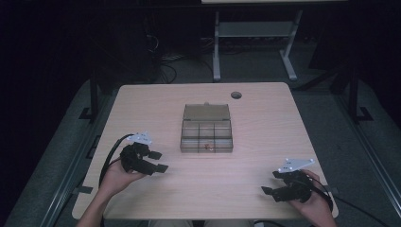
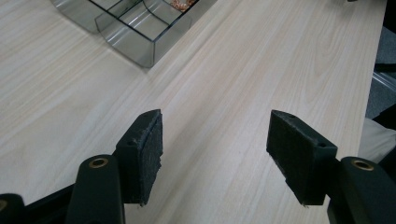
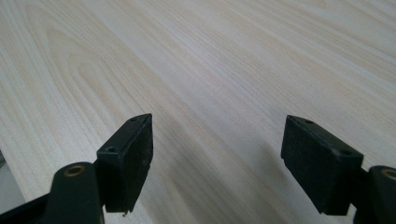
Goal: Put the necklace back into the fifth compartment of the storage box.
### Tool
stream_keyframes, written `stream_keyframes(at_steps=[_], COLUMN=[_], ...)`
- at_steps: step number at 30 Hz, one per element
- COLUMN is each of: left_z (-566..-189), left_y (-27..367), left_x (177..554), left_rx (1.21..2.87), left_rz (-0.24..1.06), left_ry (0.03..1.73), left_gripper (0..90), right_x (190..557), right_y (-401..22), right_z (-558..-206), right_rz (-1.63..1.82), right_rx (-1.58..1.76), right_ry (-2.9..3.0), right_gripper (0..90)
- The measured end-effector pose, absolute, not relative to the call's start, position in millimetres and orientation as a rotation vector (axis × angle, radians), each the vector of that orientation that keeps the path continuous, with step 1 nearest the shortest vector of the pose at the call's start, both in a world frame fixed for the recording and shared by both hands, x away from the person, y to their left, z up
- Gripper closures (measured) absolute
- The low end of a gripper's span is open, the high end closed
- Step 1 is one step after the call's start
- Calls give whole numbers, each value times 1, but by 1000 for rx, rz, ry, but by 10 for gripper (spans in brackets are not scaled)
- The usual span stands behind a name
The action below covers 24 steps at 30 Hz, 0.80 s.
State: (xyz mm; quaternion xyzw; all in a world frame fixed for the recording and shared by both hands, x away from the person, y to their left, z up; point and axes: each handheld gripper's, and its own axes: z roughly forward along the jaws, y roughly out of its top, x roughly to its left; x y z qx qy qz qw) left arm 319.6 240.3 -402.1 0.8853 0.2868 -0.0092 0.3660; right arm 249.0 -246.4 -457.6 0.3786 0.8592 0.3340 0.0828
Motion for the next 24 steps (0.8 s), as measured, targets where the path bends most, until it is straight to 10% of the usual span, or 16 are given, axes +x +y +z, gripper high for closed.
stream_keyframes(at_steps=[24], left_z=[-423], left_y=[275], left_x=[264], left_rx=[2206], left_rz=[45], left_ry=[767], left_gripper=[273], right_x=[242], right_y=[-236], right_z=[-455], right_rz=[990], right_rx=[1088], right_ry=[2588], right_gripper=[248])
